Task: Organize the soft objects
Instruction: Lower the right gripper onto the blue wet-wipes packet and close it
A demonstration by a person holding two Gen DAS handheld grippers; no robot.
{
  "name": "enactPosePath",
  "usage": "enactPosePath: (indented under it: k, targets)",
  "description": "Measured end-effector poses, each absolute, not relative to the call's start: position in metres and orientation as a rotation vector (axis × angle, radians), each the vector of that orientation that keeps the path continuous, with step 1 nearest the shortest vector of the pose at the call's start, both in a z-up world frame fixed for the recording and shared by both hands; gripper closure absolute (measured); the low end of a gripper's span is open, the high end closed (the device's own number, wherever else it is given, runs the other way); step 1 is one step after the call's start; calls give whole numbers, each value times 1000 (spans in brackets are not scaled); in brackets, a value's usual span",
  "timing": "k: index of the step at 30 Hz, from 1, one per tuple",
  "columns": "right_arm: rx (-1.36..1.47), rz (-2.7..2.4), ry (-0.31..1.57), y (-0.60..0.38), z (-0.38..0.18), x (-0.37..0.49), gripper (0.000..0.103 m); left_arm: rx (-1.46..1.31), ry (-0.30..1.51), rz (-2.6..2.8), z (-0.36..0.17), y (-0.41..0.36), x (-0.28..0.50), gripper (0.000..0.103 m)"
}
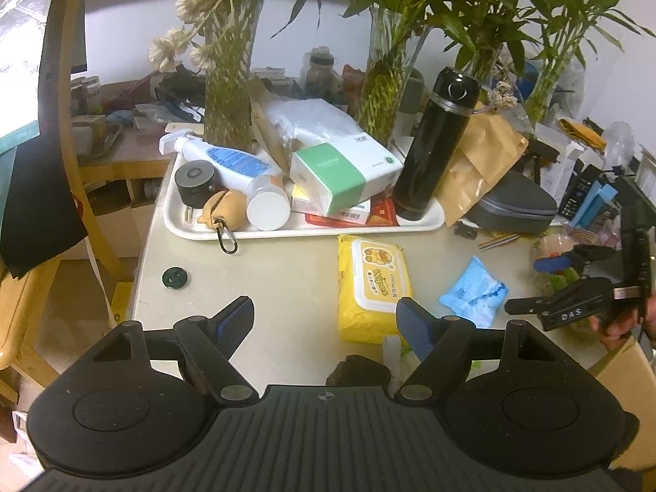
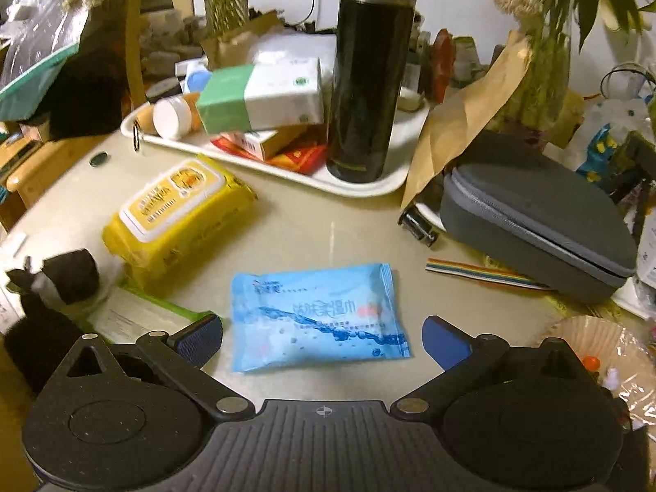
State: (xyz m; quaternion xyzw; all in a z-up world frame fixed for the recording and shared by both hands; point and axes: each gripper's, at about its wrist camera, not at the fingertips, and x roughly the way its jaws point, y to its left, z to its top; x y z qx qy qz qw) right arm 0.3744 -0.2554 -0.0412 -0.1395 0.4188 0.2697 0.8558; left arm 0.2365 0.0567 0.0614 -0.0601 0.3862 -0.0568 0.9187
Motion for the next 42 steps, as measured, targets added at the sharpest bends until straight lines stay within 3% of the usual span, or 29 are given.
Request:
enactPosePath:
  k: [6, 13, 33, 42]
  targets:
    - [-301, 556, 1010, -251, -61, 394, 0, -121, 809, -108, 60, 57, 239, 27]
    - [-72, 604, 1208, -254, -77, 412, 0, -121, 810, -111, 61, 56, 240, 27]
    - [-164, 626, 1006, -195, -94, 431, 1, -84, 843, -94, 52, 55, 246, 27]
    - [-243, 502, 996, -190, -95, 432, 14, -73, 845, -91, 52, 53, 247, 27]
